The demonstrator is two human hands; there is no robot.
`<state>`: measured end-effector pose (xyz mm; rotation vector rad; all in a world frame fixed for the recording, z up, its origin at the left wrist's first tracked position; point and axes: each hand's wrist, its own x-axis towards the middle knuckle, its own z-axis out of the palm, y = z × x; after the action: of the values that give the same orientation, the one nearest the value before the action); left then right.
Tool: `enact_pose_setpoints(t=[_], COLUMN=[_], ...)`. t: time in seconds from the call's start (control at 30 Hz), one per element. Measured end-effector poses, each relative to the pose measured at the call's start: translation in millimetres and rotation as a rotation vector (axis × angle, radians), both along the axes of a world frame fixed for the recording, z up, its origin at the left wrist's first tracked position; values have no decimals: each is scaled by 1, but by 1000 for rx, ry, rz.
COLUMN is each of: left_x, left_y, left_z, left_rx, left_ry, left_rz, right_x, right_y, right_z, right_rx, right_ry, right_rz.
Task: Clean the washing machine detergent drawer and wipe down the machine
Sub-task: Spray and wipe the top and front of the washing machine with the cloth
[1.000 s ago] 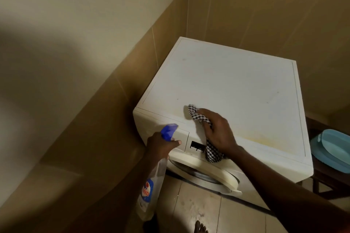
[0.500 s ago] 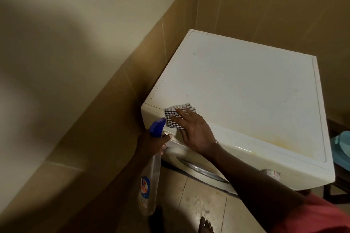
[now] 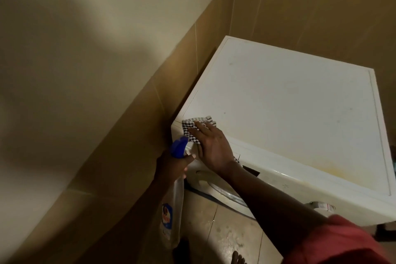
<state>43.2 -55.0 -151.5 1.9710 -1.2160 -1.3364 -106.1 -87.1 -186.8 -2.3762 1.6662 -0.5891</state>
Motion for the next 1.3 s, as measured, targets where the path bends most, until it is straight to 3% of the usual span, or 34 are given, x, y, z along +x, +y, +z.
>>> enact_pose_setpoints(t=[0.3,0.6,0.67,0.8,0.93,1.3], left_x=[11,12,4,-33,-75,-134], left_y=[-6,1,1,4,11,18], left_z=[4,3,5,10,10,8], left_rx=[45,66,63,17,-68,-81], left_ry=[56,-43,-26,-40,-52,-95], left_rz=[29,-58,-67,-198,-376,-516], right_x=[-47,-8,-33,-95,-153,-214], right_y=[35,7,16,33,52,117], right_z=[-13,11,15,38,70,71], right_rx=[-65,-66,-77,31,-57,-34], right_ry=[32,-2,-151,-758,-970,-746], right_rz=[-23,2,-92,-549,-756,-646])
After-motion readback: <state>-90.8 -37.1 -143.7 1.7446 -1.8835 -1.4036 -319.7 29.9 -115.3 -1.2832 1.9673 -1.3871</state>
